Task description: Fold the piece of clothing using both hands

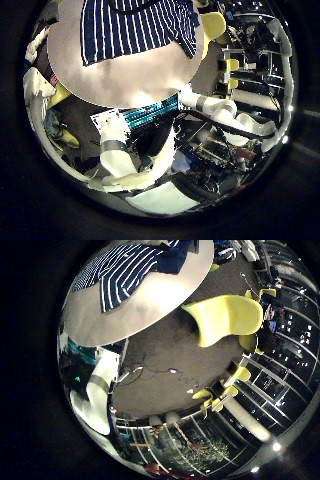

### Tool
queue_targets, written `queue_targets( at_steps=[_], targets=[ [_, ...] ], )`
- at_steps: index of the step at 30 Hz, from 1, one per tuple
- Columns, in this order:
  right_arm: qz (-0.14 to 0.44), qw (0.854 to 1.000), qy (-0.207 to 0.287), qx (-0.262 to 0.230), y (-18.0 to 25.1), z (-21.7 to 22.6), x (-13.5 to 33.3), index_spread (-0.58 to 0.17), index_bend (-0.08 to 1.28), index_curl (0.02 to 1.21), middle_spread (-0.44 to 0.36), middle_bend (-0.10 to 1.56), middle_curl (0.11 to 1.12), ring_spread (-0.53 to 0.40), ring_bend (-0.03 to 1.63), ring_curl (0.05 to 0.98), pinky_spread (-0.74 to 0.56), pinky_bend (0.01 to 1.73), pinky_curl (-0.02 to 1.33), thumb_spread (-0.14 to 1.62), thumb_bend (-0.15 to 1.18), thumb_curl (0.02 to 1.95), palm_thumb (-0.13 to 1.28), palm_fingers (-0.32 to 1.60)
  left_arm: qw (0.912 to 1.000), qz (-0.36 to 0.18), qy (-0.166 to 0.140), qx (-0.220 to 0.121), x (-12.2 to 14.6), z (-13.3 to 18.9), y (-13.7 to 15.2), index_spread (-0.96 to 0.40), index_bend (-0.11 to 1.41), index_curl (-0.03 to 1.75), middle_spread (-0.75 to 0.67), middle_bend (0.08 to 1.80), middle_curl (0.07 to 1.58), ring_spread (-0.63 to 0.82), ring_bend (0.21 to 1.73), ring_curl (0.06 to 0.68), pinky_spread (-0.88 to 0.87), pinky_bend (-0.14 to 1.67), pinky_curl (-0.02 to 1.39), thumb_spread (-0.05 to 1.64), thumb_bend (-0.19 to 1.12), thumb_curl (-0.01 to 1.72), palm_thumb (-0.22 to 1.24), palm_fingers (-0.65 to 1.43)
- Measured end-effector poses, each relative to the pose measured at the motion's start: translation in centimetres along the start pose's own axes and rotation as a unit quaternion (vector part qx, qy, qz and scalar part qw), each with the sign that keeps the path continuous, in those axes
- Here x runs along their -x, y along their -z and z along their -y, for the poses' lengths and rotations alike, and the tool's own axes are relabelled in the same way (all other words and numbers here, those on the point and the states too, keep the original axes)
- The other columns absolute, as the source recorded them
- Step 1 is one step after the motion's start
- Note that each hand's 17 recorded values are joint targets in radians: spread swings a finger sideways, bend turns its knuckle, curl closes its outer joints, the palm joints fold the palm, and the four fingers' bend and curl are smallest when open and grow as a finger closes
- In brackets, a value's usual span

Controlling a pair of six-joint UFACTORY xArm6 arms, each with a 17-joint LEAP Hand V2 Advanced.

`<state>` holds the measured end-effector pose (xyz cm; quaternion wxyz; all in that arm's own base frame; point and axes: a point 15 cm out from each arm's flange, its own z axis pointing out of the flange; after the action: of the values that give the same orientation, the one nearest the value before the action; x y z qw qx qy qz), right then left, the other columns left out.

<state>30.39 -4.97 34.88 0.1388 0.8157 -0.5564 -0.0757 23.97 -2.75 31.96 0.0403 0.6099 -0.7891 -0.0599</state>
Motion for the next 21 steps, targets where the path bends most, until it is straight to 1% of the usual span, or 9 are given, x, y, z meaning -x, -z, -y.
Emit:
queue_targets(
  at_steps=[3, 11, 18, 21],
  targets=[
    [0.0, 1.0, 0.001, -0.001, 0.1, 0.1, 0.2, -0.335, 0.15, 0.24, 0.049, 0.21, 0.36, 0.203, 0.46, 0.258, 0.36, 0.48, 0.31, 1.19, -0.02, 0.23, 0.17, 0.06, 1.0, 0.008, -0.004, 0.0, 0.4, 0.0, -0.2, -0.07, 0.16, 0.33, 0.15, 0.21, 0.39, 0.18, 0.77, 0.168, 0.22, 0.49, 0.29, 1.06, -0.02, 0.28, 0.13, 0.22],
    [0.006, 1.0, -0.004, 0.005, -0.3, 0.4, 0.5, -0.328, 0.15, 0.25, 0.049, 0.21, 0.35, 0.203, 0.45, 0.256, 0.36, 0.48, 0.31, 1.19, -0.02, 0.23, 0.17, 0.06, 0.9998, 0.013, -0.01, 0.009, 0.7, 0.1, -1.9, -0.07, 0.17, 0.33, 0.15, 0.21, 0.39, 0.18, 0.76, 0.167, 0.23, 0.49, 0.29, 1.06, -0.02, 0.28, 0.13, 0.22],
    [0.008, 1.0, -0.024, 0.009, -0.4, 0.3, 0.7, -0.327, 0.15, 0.25, 0.049, 0.21, 0.35, 0.204, 0.46, 0.257, 0.36, 0.48, 0.3, 1.19, -0.02, 0.23, 0.17, 0.06, 0.9995, 0.017, -0.026, 0.001, 0.5, 0.9, -3.0, -0.08, 0.17, 0.34, 0.14, 0.21, 0.39, 0.18, 0.76, 0.167, 0.22, 0.48, 0.29, 1.06, -0.02, 0.28, 0.14, 0.24],
    [0.012, 0.999, -0.033, 0.016, -0.7, 0.0, 0.8, -0.327, 0.15, 0.25, 0.049, 0.21, 0.35, 0.205, 0.46, 0.257, 0.36, 0.48, 0.3, 1.2, -0.02, 0.23, 0.17, 0.06, 0.999, 0.028, -0.033, -0.009, 0.6, 2.1, -4.7, -0.08, 0.17, 0.34, 0.13, 0.22, 0.4, 0.18, 0.76, 0.167, 0.21, 0.47, 0.29, 1.05, -0.02, 0.29, 0.16, 0.24]
  ],
)
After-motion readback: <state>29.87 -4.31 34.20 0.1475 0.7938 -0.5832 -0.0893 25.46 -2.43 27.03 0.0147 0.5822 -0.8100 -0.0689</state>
